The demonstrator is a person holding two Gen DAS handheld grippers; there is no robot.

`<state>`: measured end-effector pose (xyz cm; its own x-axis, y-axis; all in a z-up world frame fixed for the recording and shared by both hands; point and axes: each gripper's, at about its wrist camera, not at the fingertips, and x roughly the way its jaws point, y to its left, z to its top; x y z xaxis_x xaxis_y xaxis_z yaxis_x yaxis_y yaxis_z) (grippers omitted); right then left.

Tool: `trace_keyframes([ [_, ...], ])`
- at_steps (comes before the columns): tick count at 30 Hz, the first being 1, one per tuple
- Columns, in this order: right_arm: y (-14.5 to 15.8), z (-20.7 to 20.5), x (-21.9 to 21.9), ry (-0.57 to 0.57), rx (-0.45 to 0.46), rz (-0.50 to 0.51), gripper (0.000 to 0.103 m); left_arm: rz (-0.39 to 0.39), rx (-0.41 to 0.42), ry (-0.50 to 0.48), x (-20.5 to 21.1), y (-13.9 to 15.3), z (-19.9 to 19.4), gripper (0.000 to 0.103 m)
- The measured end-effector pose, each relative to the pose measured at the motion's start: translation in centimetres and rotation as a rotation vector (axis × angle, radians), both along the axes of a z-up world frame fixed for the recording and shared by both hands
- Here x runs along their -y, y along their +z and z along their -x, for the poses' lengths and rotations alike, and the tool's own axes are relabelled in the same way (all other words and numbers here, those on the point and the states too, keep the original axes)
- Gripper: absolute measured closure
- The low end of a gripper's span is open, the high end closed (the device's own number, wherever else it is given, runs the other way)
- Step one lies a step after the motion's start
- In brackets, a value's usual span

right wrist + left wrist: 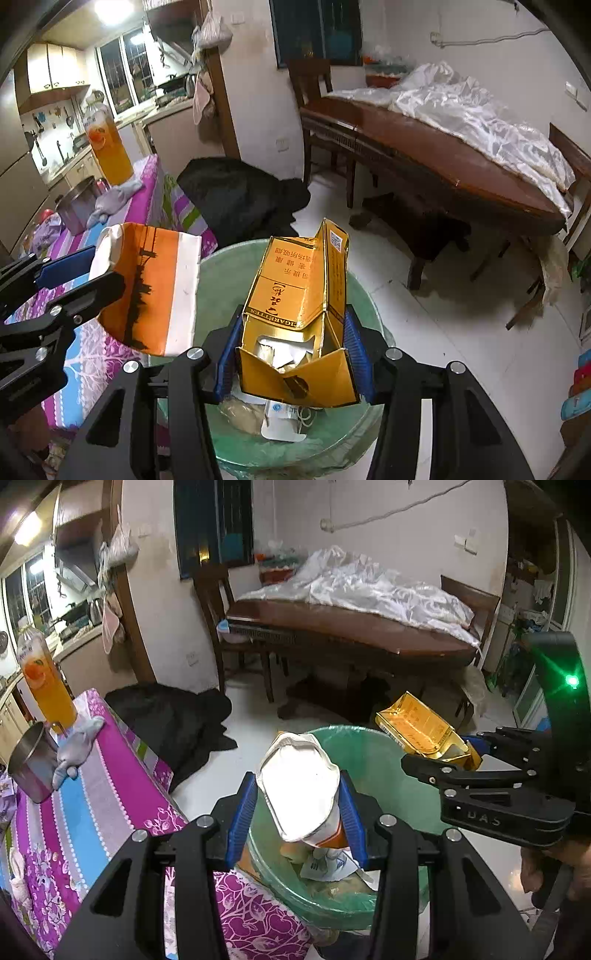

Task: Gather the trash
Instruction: 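Carry the white cup and gold box over the green bin, then open both grippers to drop the cup and gold box into the bin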

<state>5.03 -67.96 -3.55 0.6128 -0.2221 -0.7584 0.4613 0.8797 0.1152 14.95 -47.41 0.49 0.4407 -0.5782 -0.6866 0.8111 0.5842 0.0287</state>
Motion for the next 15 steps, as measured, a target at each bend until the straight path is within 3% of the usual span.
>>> trace_keyframes([
  [6,-1.4,-0.3,-0.2,0.004,-0.024,-0.019,0.051,-0.022,-0.025,0.005,0.5,-1.3,-0.4,0.061],
  [15,-1.9,-0.3,-0.4,0.004,-0.021,-0.024,0.050,-0.011,-0.014,0.011,0.8,-1.0,-0.2,0.061],
])
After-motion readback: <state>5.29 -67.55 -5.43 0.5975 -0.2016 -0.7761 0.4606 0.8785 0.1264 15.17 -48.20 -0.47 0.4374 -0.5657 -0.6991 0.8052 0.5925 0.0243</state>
